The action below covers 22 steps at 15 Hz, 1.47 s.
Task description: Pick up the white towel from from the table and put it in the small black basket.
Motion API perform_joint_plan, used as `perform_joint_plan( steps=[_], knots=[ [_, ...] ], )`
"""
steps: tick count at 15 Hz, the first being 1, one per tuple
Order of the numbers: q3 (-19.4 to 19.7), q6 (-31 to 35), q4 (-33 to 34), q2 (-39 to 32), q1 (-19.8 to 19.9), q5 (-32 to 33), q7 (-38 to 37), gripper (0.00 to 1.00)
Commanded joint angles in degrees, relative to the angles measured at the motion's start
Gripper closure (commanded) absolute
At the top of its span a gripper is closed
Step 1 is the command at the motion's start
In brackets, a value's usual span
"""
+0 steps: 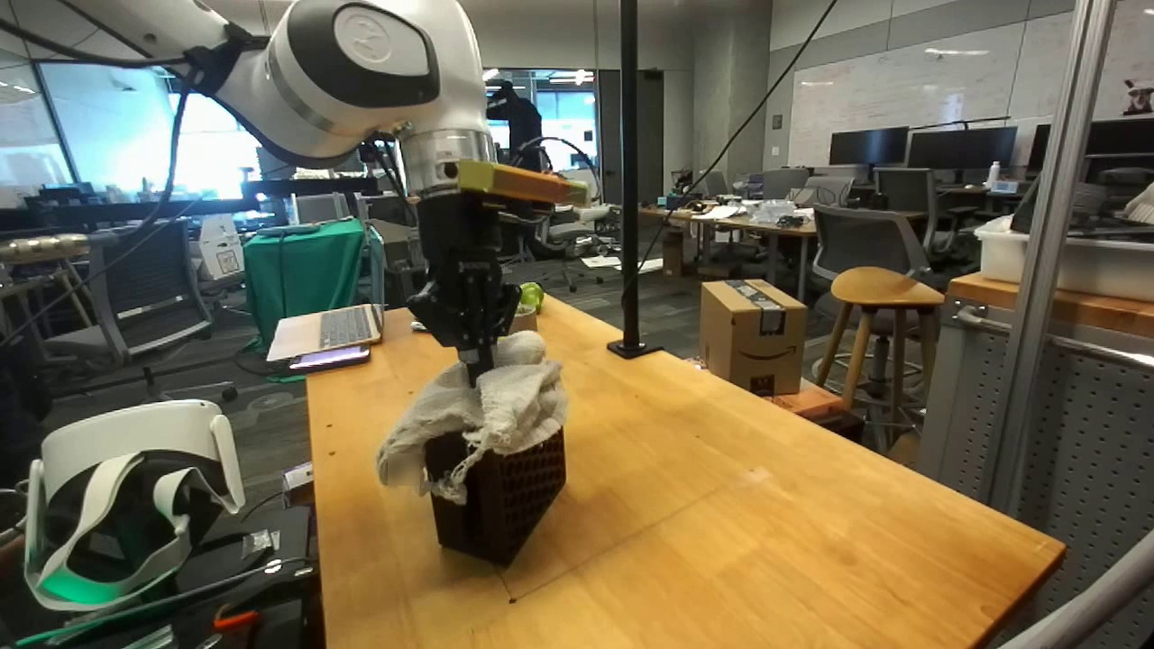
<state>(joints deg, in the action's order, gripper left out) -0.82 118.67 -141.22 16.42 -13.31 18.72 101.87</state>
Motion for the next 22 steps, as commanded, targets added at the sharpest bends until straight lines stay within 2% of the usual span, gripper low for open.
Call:
perform_joint_plan(
  steps=[1, 12, 22],
  knots=[
    [-0.48, -2.95, 0.91, -2.51, 1.32, -3.25, 2.91, 0.97],
    [-0.32, -2.16, 3.6, -10.69, 5.17, -6.09, 1.1, 0.97],
    [-0.73, -3.87, 7.46, -22.99, 8.1, -4.38, -3.29, 0.97]
  ],
)
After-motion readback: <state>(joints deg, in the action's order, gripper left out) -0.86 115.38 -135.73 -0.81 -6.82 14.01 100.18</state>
